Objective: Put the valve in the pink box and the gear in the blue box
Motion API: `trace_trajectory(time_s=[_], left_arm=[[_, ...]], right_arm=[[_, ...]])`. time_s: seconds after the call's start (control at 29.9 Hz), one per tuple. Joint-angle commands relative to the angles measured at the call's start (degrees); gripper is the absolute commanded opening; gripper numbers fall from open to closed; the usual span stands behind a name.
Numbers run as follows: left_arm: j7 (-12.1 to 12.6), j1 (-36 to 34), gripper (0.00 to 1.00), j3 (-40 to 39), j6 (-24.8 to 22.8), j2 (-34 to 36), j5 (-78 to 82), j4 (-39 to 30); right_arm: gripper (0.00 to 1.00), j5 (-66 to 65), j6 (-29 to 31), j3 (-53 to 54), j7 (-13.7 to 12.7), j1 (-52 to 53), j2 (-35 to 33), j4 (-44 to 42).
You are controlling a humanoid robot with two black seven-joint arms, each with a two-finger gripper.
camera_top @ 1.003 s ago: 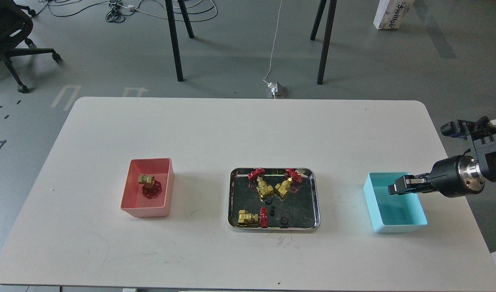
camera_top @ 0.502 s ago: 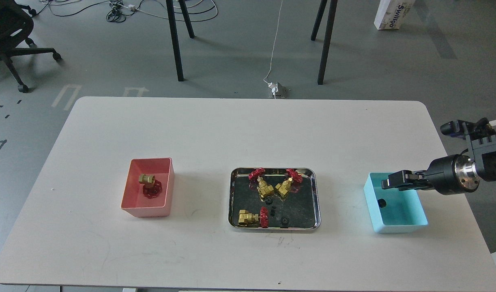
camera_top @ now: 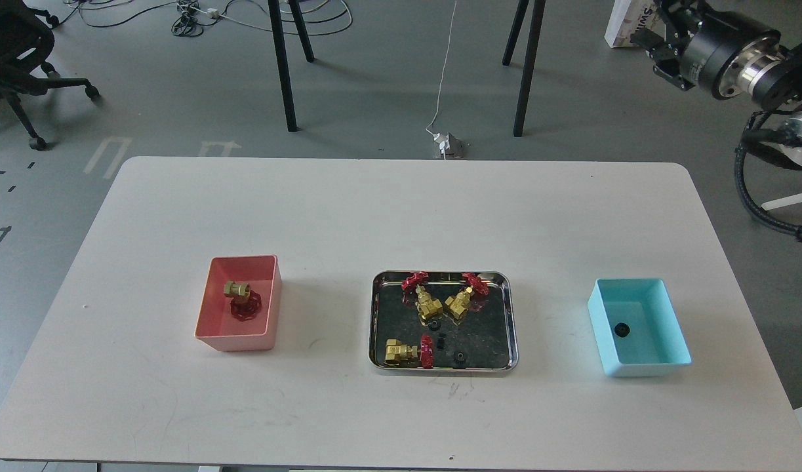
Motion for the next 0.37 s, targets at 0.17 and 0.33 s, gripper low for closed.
trace_trajectory(time_s=[0.17, 0.33], left_arm=[[0.8, 0.51, 0.9, 0.27, 0.12, -1.08, 0.01, -0.12], [0.8, 0.77, 0.9, 0.18, 0.21, -0.9, 0.01, -0.3]], right_arm=[[0.96, 6.97, -20.17, 7.67, -4.72, 0.23, 7.48, -7.42], [0.98, 6.26, -20.09, 7.68, -3.93, 0.32, 7.93, -6.72]])
